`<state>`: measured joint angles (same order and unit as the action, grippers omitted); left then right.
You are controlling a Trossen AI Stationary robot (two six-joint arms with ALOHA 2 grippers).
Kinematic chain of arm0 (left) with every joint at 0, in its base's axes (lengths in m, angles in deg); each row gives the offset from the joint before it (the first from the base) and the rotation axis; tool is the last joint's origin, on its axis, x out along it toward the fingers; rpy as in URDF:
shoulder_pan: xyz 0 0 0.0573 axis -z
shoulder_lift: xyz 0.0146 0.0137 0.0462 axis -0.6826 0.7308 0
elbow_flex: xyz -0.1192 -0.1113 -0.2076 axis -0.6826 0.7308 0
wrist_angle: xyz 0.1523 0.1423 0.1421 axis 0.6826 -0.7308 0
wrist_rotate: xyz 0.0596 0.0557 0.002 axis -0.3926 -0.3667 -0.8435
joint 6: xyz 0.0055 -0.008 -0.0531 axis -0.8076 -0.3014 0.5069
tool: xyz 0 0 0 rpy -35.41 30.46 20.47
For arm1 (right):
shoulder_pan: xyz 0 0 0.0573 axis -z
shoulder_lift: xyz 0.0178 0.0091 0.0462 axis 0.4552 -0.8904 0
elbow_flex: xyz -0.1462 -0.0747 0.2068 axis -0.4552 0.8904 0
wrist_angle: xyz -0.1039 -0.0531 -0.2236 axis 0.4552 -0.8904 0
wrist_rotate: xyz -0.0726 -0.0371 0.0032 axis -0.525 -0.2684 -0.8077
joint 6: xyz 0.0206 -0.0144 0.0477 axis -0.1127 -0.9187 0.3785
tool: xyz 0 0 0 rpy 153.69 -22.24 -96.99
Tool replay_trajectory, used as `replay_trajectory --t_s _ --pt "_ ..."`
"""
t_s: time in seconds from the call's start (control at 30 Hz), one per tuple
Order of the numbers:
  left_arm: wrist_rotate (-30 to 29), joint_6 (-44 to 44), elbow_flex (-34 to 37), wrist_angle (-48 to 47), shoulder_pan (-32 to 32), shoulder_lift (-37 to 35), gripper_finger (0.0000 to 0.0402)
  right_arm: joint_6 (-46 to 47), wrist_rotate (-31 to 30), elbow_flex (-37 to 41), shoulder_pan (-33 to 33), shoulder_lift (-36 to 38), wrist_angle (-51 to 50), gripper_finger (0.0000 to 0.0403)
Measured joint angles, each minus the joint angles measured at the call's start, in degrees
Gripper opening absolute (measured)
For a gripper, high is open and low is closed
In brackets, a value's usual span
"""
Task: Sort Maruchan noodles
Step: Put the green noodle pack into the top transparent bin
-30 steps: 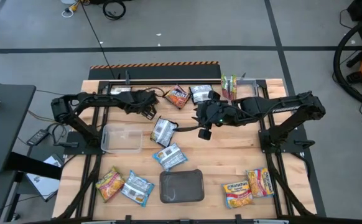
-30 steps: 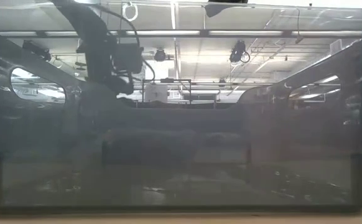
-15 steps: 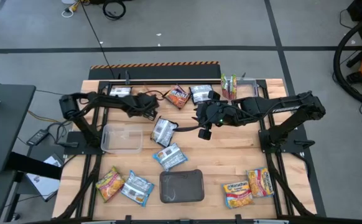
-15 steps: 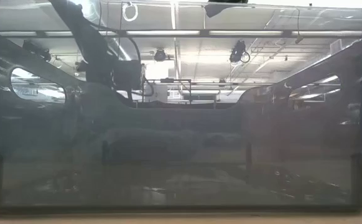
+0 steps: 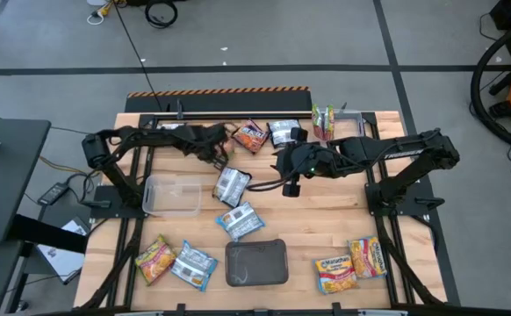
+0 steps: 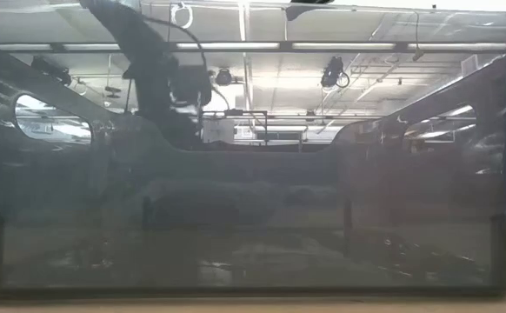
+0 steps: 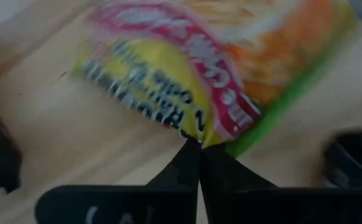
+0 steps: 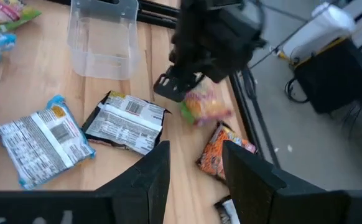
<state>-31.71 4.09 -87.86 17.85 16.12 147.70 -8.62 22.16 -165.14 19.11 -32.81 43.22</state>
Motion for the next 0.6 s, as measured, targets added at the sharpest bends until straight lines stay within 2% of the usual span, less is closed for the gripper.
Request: replay_trajectory --t_s 0.23,0.4,0.47,0.6 --pt "23.0 -1.7 -9.9 -4.4 -1.9 0.0 0.0009 -7.0 0.1 0.0 0.8 0.0 0.8 0.0166" --pt "37.8 -3.1 -13.6 -4.3 -1.3 0.0 0.0008 -9.5 4.4 0.0 2.5 -1.0 0.7 0.0201" --pt "40.7 -3.8 -14.7 -4.1 -0.4 0.0 0.0008 -10.7 6.5 0.2 3.2 -2.5 1.5 0.0219" --pt "40.9 -2.9 -16.3 -2.6 1.9 0.0 0.0008 -16.4 10.3 1.8 4.3 -5.8 4.0 0.0255"
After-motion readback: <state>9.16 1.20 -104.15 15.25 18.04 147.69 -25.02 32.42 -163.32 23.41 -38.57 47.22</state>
